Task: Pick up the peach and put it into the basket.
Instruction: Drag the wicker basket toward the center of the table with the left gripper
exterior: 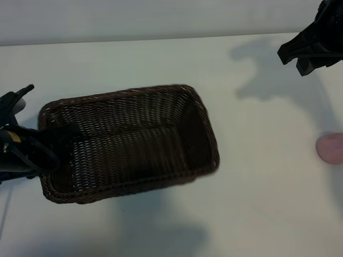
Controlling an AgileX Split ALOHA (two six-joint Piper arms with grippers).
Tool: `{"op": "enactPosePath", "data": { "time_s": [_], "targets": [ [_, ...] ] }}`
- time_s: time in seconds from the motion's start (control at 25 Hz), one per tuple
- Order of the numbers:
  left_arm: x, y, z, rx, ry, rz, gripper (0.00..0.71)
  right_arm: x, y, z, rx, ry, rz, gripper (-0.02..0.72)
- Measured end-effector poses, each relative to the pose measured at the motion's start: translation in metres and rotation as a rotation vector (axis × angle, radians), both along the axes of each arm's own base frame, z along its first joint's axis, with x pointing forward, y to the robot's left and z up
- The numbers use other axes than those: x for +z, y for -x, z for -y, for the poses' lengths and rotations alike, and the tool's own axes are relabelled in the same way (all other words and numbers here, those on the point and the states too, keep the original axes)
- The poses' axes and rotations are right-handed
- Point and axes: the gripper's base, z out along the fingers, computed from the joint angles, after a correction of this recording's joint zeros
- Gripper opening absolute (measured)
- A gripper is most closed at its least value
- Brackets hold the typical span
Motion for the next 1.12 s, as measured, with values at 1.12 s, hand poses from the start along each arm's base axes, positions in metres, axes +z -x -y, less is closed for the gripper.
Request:
{"op": "enactPosePath", "data": {
  "time_s": [1.12],
  "targets": [
    [0.029,-0.011,0.006,0.138,0.186,0.238,0.289,0.000,0.000,0.000,0.000,-0.003,-0.001,0.420]
  ]
}}
